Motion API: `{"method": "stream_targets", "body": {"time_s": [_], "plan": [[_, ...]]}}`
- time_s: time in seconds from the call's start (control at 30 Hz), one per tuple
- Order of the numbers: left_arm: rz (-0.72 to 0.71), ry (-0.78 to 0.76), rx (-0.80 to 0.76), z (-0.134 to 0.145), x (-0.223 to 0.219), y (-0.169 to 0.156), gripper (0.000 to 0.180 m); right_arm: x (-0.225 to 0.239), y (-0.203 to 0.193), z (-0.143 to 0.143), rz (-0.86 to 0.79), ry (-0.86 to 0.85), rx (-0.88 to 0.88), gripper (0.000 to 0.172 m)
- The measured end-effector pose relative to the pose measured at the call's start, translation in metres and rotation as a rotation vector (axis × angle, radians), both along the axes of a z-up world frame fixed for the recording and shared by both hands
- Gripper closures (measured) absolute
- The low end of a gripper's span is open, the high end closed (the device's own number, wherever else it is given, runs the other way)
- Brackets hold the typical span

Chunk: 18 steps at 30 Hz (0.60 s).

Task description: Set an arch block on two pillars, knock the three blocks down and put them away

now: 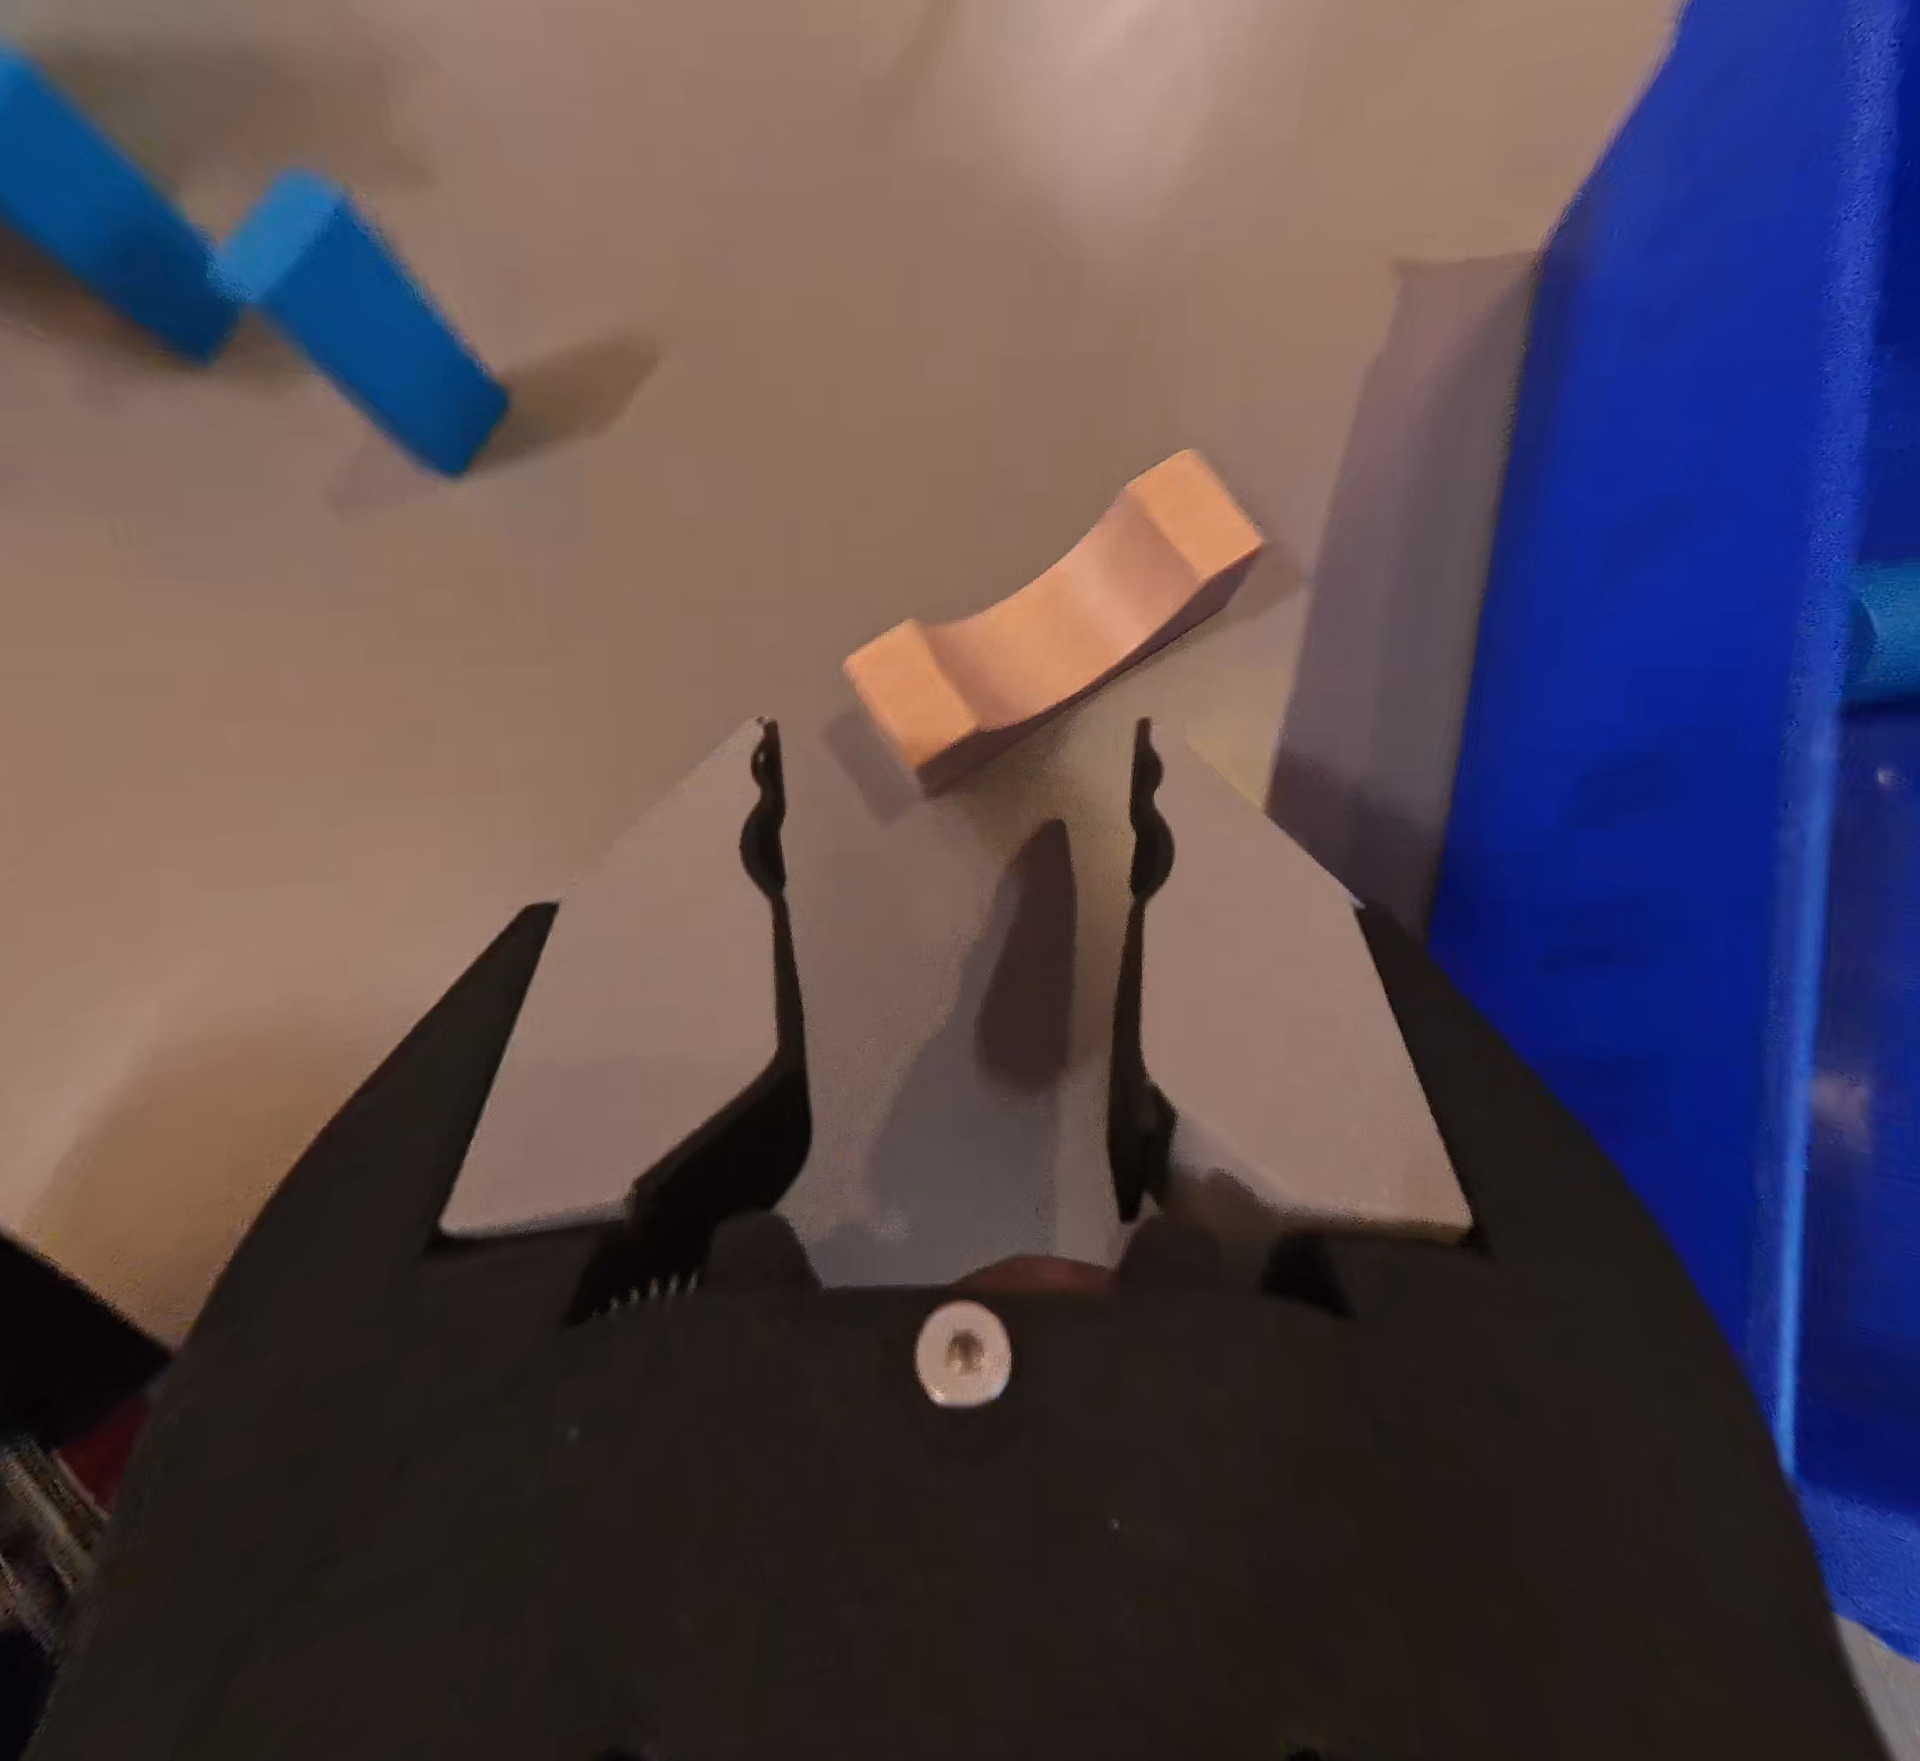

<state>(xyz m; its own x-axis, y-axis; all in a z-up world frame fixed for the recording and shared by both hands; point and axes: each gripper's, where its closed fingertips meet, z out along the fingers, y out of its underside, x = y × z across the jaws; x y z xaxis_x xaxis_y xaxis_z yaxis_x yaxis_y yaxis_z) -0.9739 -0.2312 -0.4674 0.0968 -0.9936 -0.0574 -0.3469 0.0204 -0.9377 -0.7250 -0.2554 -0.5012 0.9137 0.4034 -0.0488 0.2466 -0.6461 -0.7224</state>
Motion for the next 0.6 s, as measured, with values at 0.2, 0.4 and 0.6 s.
{"method": "stream_targets", "body": {"time_s": [0.2, 0.4, 0.6], "plan": [[-0.017, -0.097, -0.038, 0.019, -0.001, -0.004, 0.118, 0.001, 0.043, 0.009, -0.175, 0.219, -0.023, 0.091], [-0.009, -0.105, -0.013, 0.024, -0.002, -0.004, 0.119, -0.005, 0.067, -0.025, -0.120, 0.086, -0.136, 0.099], [-0.003, -0.109, 0.002, 0.026, -0.003, -0.004, 0.119, -0.083, 0.013, 0.002, 0.378, 0.253, -0.208, 0.127]]}}
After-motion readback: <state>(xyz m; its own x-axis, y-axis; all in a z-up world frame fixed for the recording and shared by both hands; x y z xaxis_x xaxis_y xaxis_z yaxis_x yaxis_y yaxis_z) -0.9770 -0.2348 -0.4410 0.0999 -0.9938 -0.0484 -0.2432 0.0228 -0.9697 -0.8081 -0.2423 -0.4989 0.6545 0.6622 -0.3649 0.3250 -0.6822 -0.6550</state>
